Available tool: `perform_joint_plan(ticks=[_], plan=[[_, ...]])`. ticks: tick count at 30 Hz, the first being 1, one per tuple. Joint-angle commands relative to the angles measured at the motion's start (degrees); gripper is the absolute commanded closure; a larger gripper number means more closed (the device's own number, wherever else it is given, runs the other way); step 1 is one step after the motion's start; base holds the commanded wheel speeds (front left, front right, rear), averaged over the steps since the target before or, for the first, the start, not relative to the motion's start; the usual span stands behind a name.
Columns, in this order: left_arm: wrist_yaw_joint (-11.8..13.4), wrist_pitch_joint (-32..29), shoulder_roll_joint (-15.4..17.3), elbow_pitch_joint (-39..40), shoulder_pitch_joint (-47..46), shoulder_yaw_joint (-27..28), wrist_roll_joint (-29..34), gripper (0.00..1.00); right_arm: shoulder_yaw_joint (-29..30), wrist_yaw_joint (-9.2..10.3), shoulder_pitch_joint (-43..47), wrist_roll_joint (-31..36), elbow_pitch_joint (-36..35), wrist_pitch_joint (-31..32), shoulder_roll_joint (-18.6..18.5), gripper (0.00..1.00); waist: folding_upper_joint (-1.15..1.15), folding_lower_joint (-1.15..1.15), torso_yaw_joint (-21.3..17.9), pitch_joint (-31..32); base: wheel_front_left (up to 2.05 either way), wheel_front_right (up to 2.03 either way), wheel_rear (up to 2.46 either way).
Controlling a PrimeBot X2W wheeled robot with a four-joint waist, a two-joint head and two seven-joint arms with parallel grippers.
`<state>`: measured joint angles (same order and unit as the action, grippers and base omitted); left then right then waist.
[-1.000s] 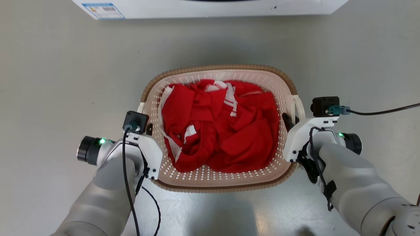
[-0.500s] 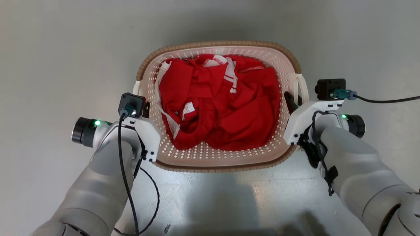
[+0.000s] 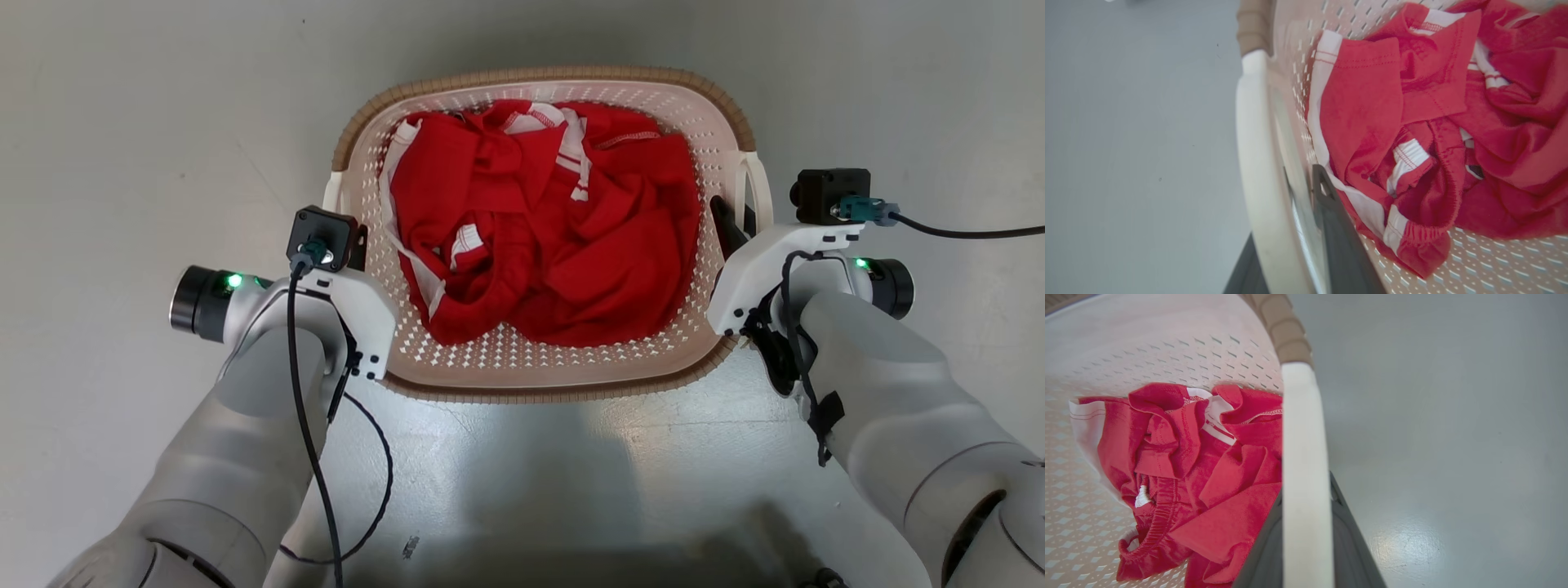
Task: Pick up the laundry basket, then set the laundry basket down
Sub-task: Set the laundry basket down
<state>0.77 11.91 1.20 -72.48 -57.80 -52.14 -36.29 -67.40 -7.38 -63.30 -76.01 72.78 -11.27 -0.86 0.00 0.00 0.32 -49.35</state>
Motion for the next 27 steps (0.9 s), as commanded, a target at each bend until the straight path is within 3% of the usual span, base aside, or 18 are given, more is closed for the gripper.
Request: perform_joint_plan(ticks=[1,14,16,17,18,27], plan=[[1.37,0.37,4.2,-1.4,0.09,-0.07,0.36,1.0,0.35,-0.11,1.59,0.58,1.17,-1.52,-2.01,1.0,0.0,0.0,0.02,-0.35,0.0,0.0,0.0],[1.08,-0.02,3.95,-1.44,-0.86,-1.61,0.79,1.0,1.11,-0.11,1.61,1.95,1.17,-1.21,-2.01,1.0,0.0,0.0,0.48,-1.76,0.0,0.0,0.0],[0.66,0.23,3.75,-1.44,-1.04,-1.81,0.79,0.57,1.03,-0.11,1.64,1.95,1.17,-0.81,-2.01,0.97,0.0,0.0,0.71,-1.89,0.0,0.0,0.0],[0.4,0.33,3.61,-1.43,-1.12,-1.81,0.67,0.0,1.05,-0.11,1.62,1.75,1.17,-0.83,-2.01,0.29,0.0,0.0,0.84,-1.94,0.0,0.0,0.0],[0.19,0.56,3.46,-1.35,-1.23,-1.85,0.61,0.0,0.72,-0.11,1.49,1.86,1.17,-0.95,-2.01,0.0,0.0,0.0,0.98,-1.99,0.0,0.0,0.0],[-2.26,1.59,2.53,-1.08,-1.39,-1.53,-0.73,0.0,-1.09,-0.11,1.78,0.67,-0.78,-0.59,-2.01,0.0,0.0,0.0,1.4,-1.9,0.0,0.0,0.0]])
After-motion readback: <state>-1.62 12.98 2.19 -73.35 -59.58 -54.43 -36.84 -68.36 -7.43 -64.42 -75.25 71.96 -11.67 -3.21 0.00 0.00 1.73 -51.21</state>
